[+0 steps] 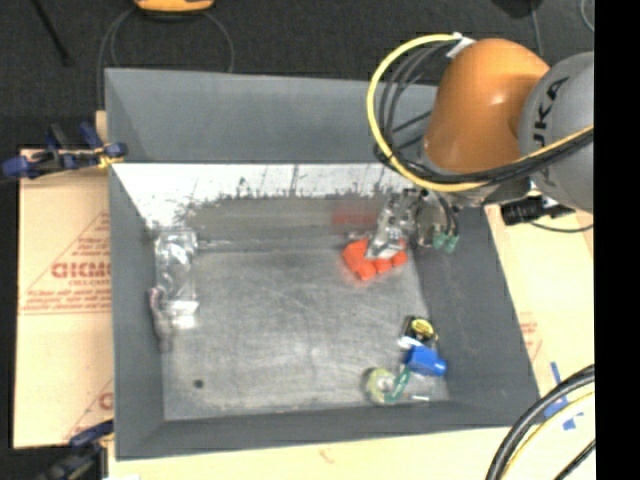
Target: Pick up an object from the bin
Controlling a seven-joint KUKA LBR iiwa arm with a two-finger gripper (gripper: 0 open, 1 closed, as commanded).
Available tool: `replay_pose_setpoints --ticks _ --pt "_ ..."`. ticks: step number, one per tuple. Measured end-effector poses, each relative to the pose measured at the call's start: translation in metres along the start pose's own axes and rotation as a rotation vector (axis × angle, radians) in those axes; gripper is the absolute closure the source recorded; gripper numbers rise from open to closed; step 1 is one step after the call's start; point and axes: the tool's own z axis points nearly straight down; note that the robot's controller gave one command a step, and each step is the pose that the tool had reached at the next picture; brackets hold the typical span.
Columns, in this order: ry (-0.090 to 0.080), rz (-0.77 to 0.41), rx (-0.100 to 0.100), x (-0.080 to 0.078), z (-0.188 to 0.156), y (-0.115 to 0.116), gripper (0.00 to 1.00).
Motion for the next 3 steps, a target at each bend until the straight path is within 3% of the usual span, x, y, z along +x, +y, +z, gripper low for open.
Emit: replay_pose_setpoints --ticks 1,2,3 --pt "0.012 -0.111 0.000 0.044 0.031 -0.018 1.00" --pt "0.005 -0.441 -0.002 0.077 0.138 0.001 1.00" --pt "0.008 -0.838 -0.003 0.090 0.137 -0.052 1.00"
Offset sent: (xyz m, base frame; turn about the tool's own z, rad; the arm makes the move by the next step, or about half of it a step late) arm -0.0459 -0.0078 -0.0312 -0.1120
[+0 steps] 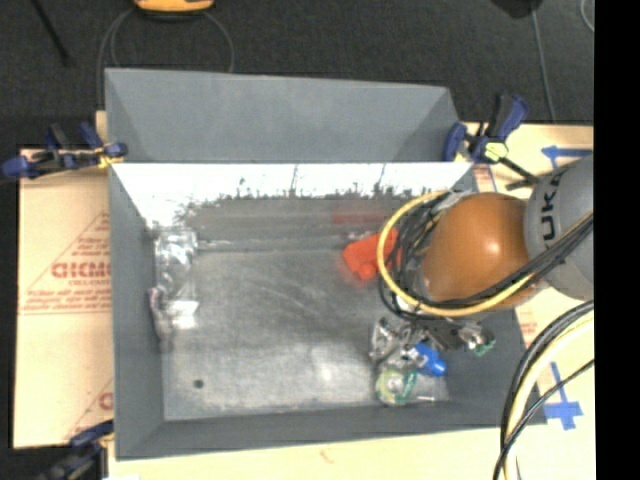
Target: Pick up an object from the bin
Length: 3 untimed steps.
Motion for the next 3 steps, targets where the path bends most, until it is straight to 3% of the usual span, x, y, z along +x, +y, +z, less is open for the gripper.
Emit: replay_pose_setpoints --ticks 1,2,3 --pt "-0.005 -0.103 0.006 0.006 -0.129 -0.014 1.00" --pt "-0.001 -0.101 -0.003 0.007 -0.125 -0.012 0.00" --pt "-0.002 -0.226 -0.001 0.025 0.013 -0.016 0.00"
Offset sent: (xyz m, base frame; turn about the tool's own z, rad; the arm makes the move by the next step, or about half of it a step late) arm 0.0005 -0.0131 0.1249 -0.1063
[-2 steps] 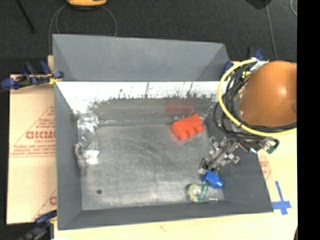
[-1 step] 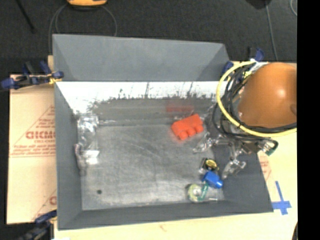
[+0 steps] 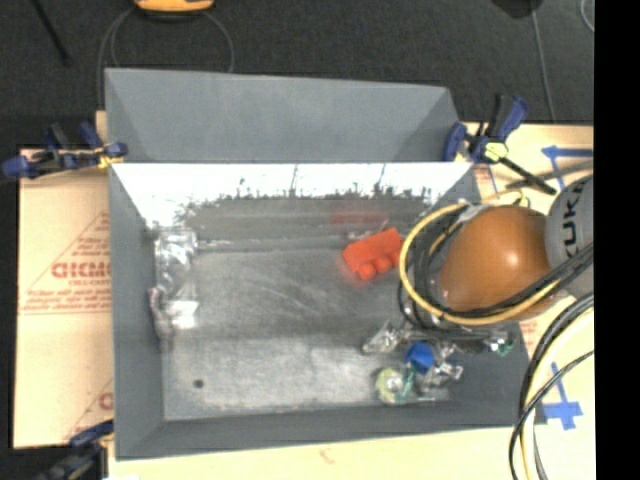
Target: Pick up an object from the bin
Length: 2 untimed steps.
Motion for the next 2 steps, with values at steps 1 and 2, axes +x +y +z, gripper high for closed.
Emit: replay_pose_setpoints --ticks 1,2 --pt "0.004 0.000 0.004 0.001 -0.005 -0.002 1.00" --pt "-0.001 -0.050 0.009 0.029 -0.123 -0.057 1.00"
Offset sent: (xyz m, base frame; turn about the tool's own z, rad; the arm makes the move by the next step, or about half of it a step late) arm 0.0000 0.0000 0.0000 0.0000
